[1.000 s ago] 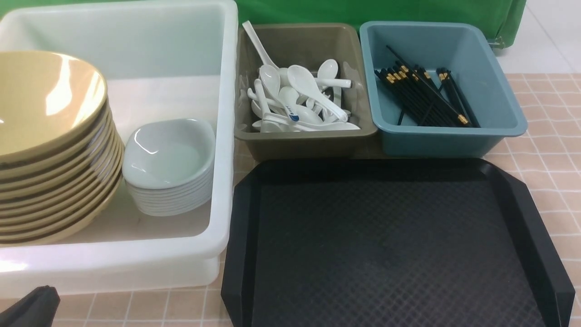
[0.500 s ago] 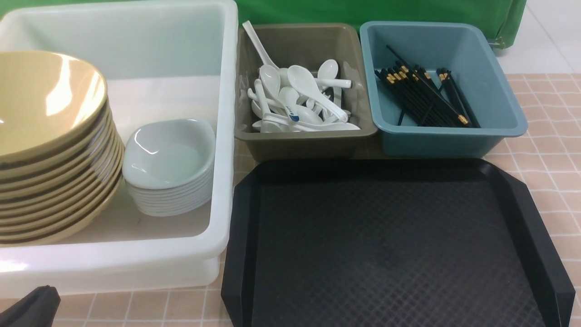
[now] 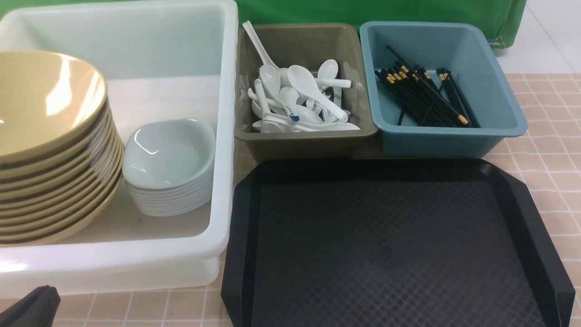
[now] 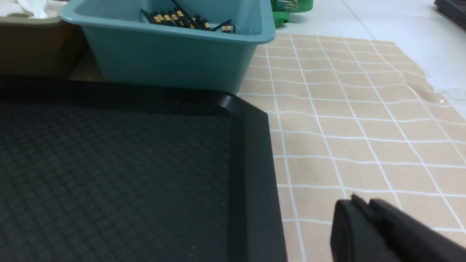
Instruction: On brown table put chopsticks spoon bowls plates into blue grey white boxes.
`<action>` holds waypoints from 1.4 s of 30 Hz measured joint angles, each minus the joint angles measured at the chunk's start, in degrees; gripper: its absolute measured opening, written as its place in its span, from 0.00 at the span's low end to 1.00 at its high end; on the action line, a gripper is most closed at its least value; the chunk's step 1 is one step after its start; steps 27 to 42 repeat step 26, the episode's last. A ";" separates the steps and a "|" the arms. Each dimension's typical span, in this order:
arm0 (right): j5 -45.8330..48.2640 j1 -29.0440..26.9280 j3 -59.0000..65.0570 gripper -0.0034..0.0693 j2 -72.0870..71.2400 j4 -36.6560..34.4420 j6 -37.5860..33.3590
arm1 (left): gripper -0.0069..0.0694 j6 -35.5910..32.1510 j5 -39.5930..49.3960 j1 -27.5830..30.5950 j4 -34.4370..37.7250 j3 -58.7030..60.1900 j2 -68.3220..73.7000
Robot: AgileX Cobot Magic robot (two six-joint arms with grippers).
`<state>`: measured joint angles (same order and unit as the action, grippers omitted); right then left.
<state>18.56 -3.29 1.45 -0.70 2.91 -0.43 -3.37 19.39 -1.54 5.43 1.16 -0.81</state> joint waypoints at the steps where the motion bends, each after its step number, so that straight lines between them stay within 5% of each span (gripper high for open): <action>1: 0.00 0.00 0.00 0.18 0.00 0.00 0.00 | 0.10 0.00 0.00 0.00 0.05 0.00 0.00; 42: 0.00 0.00 0.00 0.21 0.00 0.00 0.00 | 0.10 0.05 -0.05 0.00 0.07 0.00 0.00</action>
